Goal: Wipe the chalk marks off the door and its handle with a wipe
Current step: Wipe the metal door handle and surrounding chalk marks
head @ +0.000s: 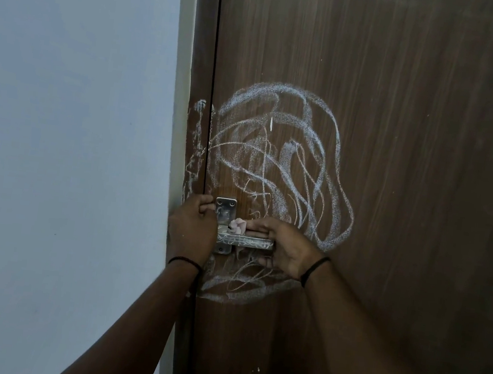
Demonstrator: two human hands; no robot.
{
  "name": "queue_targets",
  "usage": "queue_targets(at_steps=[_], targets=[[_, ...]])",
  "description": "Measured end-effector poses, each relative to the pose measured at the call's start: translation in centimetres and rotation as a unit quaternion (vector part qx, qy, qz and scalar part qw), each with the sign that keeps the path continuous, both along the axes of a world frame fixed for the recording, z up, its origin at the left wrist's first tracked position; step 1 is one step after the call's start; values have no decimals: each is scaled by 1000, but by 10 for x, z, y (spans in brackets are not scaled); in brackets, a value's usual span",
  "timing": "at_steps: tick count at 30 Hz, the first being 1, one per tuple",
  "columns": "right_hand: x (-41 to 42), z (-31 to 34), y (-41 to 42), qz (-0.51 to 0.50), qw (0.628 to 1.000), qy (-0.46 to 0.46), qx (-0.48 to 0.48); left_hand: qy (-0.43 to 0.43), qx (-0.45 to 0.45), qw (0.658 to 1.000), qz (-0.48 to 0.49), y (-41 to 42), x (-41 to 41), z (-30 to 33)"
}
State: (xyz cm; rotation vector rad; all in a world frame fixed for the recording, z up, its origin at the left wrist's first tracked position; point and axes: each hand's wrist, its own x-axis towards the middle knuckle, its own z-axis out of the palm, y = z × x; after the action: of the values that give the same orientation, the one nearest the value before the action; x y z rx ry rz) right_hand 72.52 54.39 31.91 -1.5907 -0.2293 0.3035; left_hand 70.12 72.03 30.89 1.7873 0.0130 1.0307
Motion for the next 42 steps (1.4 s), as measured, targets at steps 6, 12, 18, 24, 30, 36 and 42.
queue_targets(at_steps=[6, 12, 18, 24, 30, 36, 42], targets=[[2, -34, -7, 80, 987, 22, 139, 9, -12, 1000, -5, -2, -3, 4], [-5, -69, 8, 42, 971, -51, 230, 15, 5, 1000, -4, -2, -1, 2], [-16, -91, 35, -49, 960, -103, 254, 7, 11, 1000, 2, -2, -1, 2], [-21, -96, 66, -239, 918, -305, 85, 6, 15, 1000, 17, -5, 0, 0], [-6, -89, 94, -383, 884, -245, 110, -4, 24, 1000, 9, -2, -3, 1], [-10, -99, 89, -365, 894, -251, 69, -8, 30, 999, 26, -2, -3, 0], [6, -86, 88, -380, 898, -175, 137, 6, 49, 998, 46, -3, -1, -1]])
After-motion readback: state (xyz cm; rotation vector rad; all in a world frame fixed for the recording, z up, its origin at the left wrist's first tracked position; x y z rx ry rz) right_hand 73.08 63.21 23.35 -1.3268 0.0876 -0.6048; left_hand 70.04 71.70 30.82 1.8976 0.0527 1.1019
